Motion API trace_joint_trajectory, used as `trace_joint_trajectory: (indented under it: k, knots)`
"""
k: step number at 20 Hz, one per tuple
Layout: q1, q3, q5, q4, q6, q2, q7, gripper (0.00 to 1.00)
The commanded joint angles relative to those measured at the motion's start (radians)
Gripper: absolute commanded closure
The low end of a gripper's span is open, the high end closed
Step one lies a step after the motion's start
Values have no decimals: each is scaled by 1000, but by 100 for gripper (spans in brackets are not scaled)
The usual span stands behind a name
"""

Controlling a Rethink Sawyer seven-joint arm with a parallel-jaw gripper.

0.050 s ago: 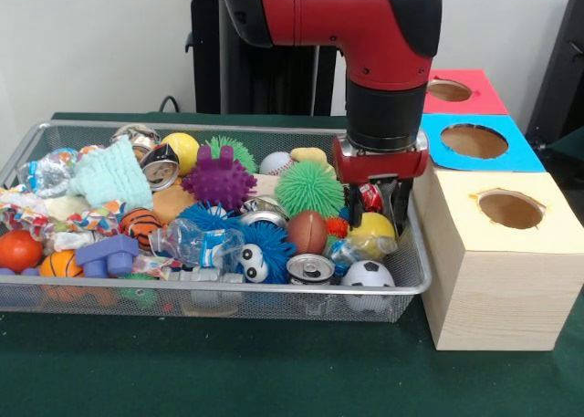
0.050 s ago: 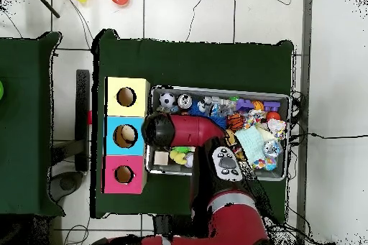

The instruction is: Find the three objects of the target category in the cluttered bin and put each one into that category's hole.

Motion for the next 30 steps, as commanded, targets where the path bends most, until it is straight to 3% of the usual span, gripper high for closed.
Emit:
trace_joint_trajectory:
  k: [1, 19, 30]
  knots:
    - [1, 116, 46, -84, 101, -25, 80, 0]
    - [-43, 153, -25, -240, 58, 128, -9, 0]
    - [-51, 144, -47, -189, 40, 103, -3, 0]
